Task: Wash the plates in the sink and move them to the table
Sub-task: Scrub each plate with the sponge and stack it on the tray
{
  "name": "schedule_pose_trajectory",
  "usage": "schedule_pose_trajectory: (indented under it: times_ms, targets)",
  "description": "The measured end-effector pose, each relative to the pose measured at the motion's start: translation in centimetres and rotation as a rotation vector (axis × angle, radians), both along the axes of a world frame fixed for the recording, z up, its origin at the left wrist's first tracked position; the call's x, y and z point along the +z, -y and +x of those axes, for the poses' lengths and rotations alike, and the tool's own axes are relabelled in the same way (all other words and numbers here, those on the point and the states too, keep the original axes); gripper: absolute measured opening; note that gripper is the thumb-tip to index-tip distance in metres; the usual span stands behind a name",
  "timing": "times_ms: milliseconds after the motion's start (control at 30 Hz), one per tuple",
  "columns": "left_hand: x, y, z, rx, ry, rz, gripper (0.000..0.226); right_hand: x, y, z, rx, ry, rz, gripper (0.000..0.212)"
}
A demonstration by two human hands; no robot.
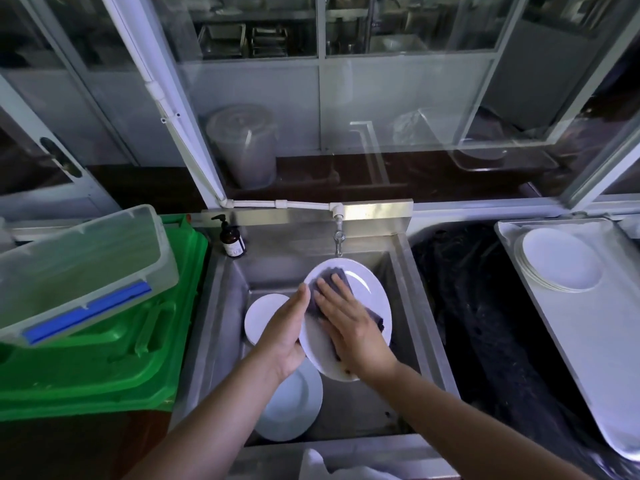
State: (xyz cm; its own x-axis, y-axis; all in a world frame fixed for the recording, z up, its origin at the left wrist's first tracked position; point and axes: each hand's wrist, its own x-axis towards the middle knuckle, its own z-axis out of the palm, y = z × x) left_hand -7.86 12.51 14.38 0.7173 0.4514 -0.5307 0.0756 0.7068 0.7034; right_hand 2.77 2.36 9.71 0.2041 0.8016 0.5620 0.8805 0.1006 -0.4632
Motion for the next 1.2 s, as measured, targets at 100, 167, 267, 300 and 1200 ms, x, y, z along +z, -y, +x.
schedule_pose_trajectory:
  times_ms: [100, 167, 267, 300, 1200]
  targets:
    - [-0.2, -0.9, 0.1, 0.051, -0.028, -0.072, 0.070, -2.2, 3.2, -2.1, 0.167, 0.062, -0.032, 0.040]
    - [-0.6, -1.0, 0.0, 0.044, -0.080, -0.098, 0.071, -2.8, 4.0, -1.7, 0.259, 0.079, -0.078, 0.042]
    - [-1.3, -0.7, -0.4, 0.038, -0.093, -0.051, 0.075, -2.1, 1.9, 0.9, 0.276, 0.149, -0.082, 0.044]
    - [-1.3, -0.4, -0.5, 0.029, -0.091, -0.029, 0.068, -1.6, 0.8, 1.7, 0.200, 0.123, -0.071, 0.045]
    - [-1.4, 0.1, -0.6, 0.130, -0.044, 0.044, 0.064, -3.4, 2.8, 1.4, 0.073, 0.154, -0.128, 0.044]
